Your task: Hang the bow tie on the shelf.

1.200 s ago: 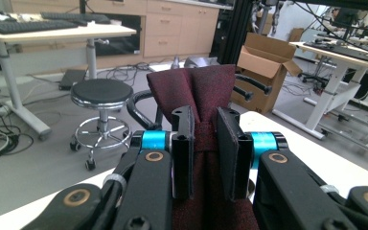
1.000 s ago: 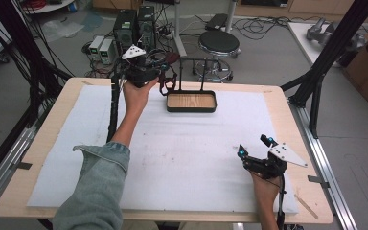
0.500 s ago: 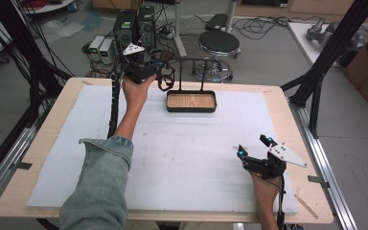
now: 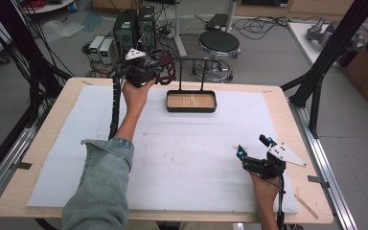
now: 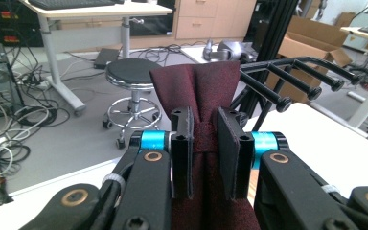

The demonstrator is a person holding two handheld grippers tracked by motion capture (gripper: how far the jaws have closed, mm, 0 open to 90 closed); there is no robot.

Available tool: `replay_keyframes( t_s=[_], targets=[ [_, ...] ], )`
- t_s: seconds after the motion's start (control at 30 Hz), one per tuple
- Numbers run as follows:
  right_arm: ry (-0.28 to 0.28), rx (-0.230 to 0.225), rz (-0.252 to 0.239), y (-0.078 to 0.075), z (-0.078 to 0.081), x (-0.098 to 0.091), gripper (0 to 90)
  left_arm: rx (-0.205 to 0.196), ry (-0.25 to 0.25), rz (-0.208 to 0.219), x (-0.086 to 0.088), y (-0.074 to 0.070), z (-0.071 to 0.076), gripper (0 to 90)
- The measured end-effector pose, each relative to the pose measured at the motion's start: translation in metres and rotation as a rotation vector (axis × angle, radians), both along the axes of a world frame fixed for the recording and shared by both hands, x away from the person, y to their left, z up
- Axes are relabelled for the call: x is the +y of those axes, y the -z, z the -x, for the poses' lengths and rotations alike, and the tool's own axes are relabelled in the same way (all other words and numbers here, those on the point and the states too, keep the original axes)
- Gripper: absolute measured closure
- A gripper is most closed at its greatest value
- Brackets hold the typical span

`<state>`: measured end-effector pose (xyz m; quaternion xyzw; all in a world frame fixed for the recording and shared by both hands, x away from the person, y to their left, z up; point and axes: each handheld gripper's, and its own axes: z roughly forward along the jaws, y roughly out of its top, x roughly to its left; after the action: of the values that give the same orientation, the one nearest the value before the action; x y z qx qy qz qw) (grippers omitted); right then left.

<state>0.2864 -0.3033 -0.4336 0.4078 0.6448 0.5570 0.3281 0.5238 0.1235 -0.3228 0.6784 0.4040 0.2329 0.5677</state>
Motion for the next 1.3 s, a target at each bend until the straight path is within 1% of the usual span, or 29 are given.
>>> replay_keyframes(
  t_s=[0.03, 0.23, 0.27, 0.3, 0.47, 0.6, 0.7, 0.8, 0.83, 0.87, 0.9, 0.97, 1.17, 1.2, 1.23, 1.3],
  targets=[
    [0.000, 0.000, 0.001, 0.000, 0.000, 0.000, 5.7, 0.000, -0.004, -0.006, 0.000, 0.001, 0.000, 76.0],
    [0.001, 0.000, 0.001, 0.000, 0.000, 0.000, 5.7, -0.001, -0.003, -0.009, 0.001, 0.004, 0.000, 75.2],
    [0.000, -0.001, 0.002, 0.000, 0.000, 0.000, 5.7, -0.005, -0.004, -0.019, 0.001, 0.005, 0.000, 74.8],
    [0.000, 0.000, 0.001, 0.000, 0.000, 0.000, 5.7, -0.017, -0.007, -0.040, 0.000, 0.007, 0.001, 74.4],
    [0.001, 0.000, 0.002, 0.000, 0.000, 0.000, 5.7, -0.012, -0.014, -0.046, -0.001, 0.008, 0.001, 72.9],
    [0.001, -0.001, 0.003, 0.000, 0.000, 0.000, 5.7, -0.017, -0.010, -0.054, -0.001, 0.008, 0.001, 72.5],
    [0.000, 0.002, 0.001, 0.000, 0.000, 0.000, 5.7, -0.024, -0.005, -0.048, 0.000, 0.007, 0.003, 71.5],
    [0.000, 0.001, 0.001, 0.000, 0.000, 0.000, 5.7, -0.032, 0.005, -0.058, 0.002, 0.004, 0.005, 68.9],
    [0.001, -0.001, 0.002, 0.000, 0.000, 0.000, 5.7, -0.040, 0.007, -0.061, 0.003, 0.001, 0.007, 68.1],
    [0.001, -0.001, 0.002, 0.000, 0.000, 0.000, 5.7, -0.040, 0.007, -0.061, 0.003, 0.001, 0.007, 67.2],
    [-0.001, 0.000, 0.003, 0.000, 0.000, 0.001, 5.7, -0.052, 0.010, -0.057, 0.004, -0.003, 0.009, 66.2],
    [0.000, -0.003, 0.005, 0.000, 0.000, 0.000, 5.7, -0.060, 0.013, -0.057, 0.005, -0.005, 0.011, 65.6],
    [0.001, -0.001, 0.004, 0.000, 0.000, 0.001, 5.7, -0.097, 0.045, -0.020, 0.011, -0.021, 0.023, 60.7],
    [0.001, 0.001, 0.001, 0.000, 0.000, 0.001, 5.7, -0.113, 0.055, -0.017, 0.014, -0.027, 0.028, 59.9],
    [0.002, -0.001, 0.004, 0.000, 0.000, 0.001, 5.7, -0.113, 0.055, -0.017, 0.014, -0.027, 0.028, 59.0],
    [0.002, 0.001, 0.002, 0.000, 0.001, 0.001, 5.7, -0.126, 0.061, -0.013, 0.017, -0.033, 0.033, 57.6]
  ],
)
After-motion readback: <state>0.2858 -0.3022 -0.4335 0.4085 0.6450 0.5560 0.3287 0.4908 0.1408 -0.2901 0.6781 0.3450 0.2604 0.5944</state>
